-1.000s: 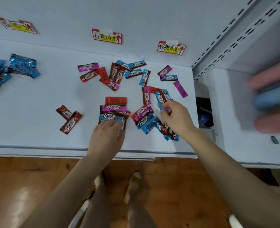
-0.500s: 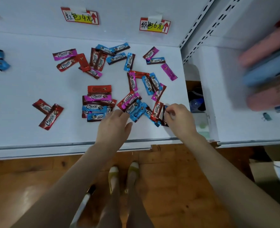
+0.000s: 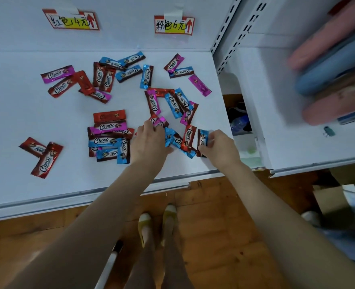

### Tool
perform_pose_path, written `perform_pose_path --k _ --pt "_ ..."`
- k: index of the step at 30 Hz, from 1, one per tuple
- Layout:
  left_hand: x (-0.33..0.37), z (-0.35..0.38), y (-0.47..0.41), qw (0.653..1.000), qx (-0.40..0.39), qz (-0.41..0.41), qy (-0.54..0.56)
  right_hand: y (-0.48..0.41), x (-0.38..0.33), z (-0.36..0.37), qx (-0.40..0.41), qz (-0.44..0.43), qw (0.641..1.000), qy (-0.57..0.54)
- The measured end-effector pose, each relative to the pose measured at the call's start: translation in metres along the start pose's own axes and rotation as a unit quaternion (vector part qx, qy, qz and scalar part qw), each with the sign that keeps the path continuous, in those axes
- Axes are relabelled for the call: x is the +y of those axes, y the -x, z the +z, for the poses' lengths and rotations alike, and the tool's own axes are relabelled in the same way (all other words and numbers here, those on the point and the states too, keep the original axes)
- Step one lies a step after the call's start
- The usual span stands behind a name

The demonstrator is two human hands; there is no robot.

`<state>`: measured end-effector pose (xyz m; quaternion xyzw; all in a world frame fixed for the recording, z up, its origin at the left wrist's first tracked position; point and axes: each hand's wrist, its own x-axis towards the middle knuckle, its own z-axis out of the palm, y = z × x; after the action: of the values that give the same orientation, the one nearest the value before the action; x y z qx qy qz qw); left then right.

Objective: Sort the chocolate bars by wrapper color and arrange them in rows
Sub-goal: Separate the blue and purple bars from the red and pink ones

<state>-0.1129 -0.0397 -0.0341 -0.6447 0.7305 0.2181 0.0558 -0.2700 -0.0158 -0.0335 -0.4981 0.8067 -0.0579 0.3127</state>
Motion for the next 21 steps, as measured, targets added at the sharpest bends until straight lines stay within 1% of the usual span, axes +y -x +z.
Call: perform_pose_path --k 4,9,14,17,21 --pt "0.0 -0.004 -0.005 0.998 -0.016 0.029 -0.055 0.001 -0.002 -0.003 -0.019 -0.023 0.999 -0.02" --pt "0.001 -0.006 -0.006 0.997 -0.059 0.026 -0.05 0.007 -0.003 -0.008 0.002 -0.044 0.997 -0.063" --pt "0.003 -0.008 0.0 0.995 -0.075 0.034 -0.056 0.007 -0.016 -0.018 0.016 -0.064 0.991 -0.12" --pt "0.0 -0.01 0.001 0.997 -0.067 0.029 -0.034 -0.004 -0.024 -0.022 0.024 -0.072 0.988 -0.133" --pt "-0.007 -0.019 -0.003 0.997 -0.071 -0.01 0.014 -0.027 -0.035 -0.024 0.013 -0.078 0.988 -0.135"
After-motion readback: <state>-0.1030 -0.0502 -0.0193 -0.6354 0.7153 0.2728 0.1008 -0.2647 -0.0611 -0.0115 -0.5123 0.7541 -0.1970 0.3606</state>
